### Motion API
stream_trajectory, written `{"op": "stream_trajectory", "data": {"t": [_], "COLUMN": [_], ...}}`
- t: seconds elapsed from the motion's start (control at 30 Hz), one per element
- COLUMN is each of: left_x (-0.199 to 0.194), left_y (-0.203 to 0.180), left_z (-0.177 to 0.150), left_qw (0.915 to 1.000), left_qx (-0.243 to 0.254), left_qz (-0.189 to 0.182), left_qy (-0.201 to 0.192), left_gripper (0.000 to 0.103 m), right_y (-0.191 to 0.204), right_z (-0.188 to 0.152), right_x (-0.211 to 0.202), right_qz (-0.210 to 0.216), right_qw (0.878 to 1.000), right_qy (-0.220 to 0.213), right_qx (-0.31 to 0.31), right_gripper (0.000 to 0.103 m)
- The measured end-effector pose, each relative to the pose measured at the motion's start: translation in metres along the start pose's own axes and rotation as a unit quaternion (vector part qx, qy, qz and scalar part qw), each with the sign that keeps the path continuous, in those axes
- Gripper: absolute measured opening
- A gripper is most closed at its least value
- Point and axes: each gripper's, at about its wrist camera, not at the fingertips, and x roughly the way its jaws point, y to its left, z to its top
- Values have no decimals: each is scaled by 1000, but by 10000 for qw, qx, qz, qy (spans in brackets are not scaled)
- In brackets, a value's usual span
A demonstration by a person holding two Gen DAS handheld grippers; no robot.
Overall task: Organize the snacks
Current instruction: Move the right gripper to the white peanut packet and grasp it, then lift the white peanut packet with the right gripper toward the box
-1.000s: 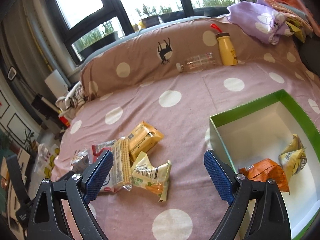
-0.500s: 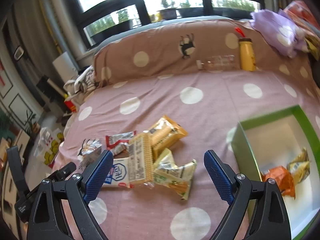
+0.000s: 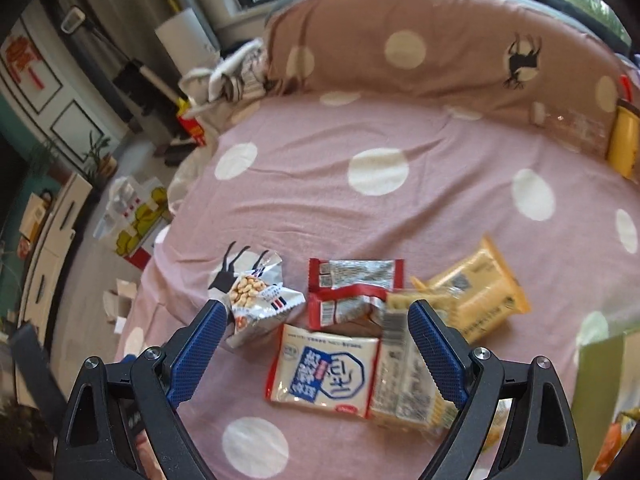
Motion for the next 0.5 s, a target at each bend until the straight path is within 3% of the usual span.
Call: {"op": "stream_trajectory", "data": {"t": [0.23,0.43,0.5], "left_x": [11,11,11], "left_y": [0,4,5], "left_z": [-4,-5,-5], "left_qw": [9996,9994,9994], "left_qx": [132,77,52], "left_qz": [74,93,136], "left_qy": [257,316,313], "left_gripper": [101,101,101], "right_y": [37,49,47], "right_z": [18,13,6], "right_x": [56,90,91], "right_qz": [422,265,475], "right_qw": [9957,9899,9889], "right_qy": [655,1169,1175], "right_qx": [-508,-758,-778], "right_gripper": [92,64,54]}}
